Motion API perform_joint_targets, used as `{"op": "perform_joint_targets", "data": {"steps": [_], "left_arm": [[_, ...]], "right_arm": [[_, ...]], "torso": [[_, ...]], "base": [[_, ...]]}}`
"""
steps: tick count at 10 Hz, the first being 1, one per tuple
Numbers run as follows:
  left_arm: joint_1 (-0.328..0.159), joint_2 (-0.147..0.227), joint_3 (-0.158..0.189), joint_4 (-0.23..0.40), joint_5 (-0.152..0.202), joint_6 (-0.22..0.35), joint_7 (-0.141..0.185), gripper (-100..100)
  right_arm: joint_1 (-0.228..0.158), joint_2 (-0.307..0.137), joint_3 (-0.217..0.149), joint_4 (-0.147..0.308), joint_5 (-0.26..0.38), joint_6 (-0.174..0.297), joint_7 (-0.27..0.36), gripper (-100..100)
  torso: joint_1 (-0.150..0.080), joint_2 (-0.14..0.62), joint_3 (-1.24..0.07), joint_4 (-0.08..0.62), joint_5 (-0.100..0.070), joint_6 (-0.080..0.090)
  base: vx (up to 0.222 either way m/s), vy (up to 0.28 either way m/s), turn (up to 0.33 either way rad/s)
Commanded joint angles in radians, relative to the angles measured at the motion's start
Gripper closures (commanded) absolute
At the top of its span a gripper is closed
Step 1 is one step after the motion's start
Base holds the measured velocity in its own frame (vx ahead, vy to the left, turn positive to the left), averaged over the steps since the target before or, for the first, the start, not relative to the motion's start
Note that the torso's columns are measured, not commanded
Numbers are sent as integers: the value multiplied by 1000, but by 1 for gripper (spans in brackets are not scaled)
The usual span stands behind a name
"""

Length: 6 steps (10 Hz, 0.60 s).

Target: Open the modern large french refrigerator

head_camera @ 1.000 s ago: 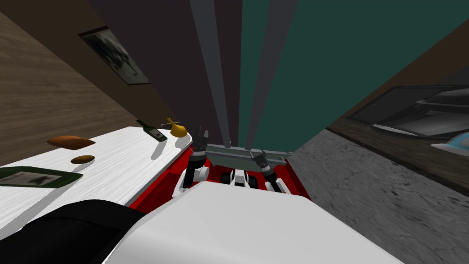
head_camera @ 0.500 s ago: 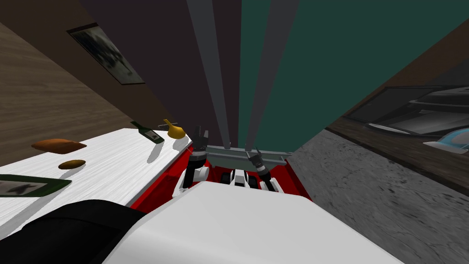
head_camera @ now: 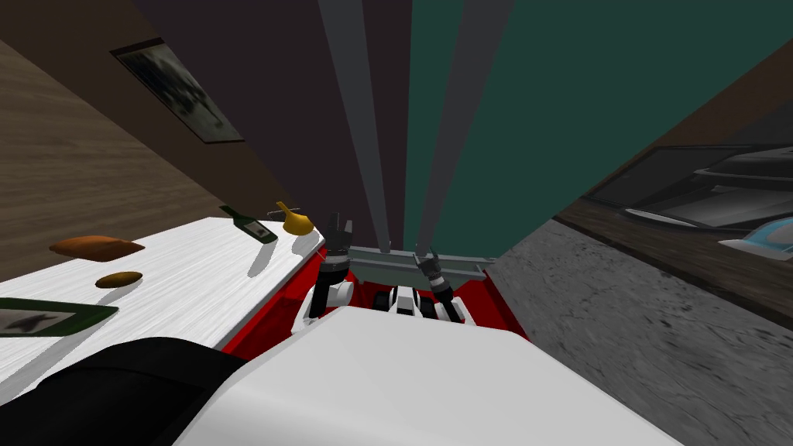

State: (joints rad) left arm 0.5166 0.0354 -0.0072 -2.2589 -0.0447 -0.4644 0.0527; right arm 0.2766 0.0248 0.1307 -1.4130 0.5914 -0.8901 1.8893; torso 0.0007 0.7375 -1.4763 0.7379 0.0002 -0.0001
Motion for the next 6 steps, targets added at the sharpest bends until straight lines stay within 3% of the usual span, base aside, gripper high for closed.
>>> {"op": "perform_joint_targets", "data": {"steps": [1,2,3,5,6], "left_arm": [[0,0,0,0,0,0,0,0],[0,0,0,0,0,0,0,0],[0,0,0,0,0,0,0,0],[0,0,0,0,0,0,0,0],[0,0,0,0,0,0,0,0]], "right_arm": [[-19,-1,3,-28,8,47,-21,-100],[-13,0,3,-20,6,34,-15,-100],[-1,0,2,-7,2,10,-4,100],[18,1,0,14,-4,-28,12,100],[9,2,0,-11,-4,-12,4,100]], "torso": [[0,0,0,0,0,0],[0,0,0,1,0,-1],[0,-1,0,1,0,-1],[1,-1,1,-6,-2,-2],[2,-1,1,-6,-1,-2]], "base": [[6,23,0],[-4,7,-9],[-2,-17,-18],[-4,-40,-11],[-16,-19,-6]]}}
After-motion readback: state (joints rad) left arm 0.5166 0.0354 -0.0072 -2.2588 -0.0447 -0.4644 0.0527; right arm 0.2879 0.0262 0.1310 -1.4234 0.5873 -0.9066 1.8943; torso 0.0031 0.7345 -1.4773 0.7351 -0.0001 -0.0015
